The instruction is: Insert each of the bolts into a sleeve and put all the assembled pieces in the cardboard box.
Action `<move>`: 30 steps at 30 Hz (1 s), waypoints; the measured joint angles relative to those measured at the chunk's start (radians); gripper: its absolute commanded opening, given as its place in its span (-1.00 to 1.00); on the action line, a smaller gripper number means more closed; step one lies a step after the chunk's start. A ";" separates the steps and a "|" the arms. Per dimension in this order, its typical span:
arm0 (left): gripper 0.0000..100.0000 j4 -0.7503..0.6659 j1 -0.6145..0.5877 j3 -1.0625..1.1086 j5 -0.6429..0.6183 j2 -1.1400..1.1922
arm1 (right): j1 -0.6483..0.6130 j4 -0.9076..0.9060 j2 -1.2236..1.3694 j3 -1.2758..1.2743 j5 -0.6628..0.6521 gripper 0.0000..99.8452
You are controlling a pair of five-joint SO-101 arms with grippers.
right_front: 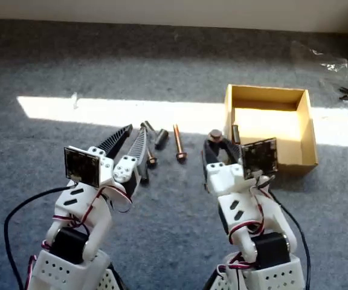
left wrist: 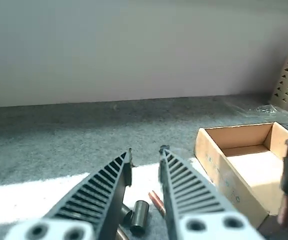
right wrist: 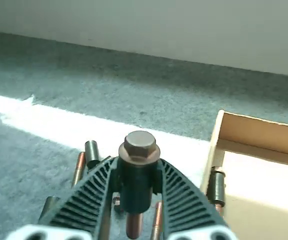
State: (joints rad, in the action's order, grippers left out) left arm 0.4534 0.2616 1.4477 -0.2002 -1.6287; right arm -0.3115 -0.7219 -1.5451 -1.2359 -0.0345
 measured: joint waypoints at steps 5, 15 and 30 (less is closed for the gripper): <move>-0.80 0.000 -0.087 0.017 0.000 -0.003 | 0.112 -0.031 0.141 0.103 -0.058 -0.99; -0.80 0.000 -0.155 0.080 0.063 0.000 | 0.311 -0.046 0.726 0.442 -0.124 -0.98; -0.80 0.000 -0.155 0.109 0.115 0.000 | 0.345 -0.189 1.471 0.984 -0.233 -0.98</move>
State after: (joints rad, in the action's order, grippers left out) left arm 0.4534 0.1066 1.5566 -0.0852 -1.6287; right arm 0.0338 -0.9106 -0.0736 -0.2524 -0.2677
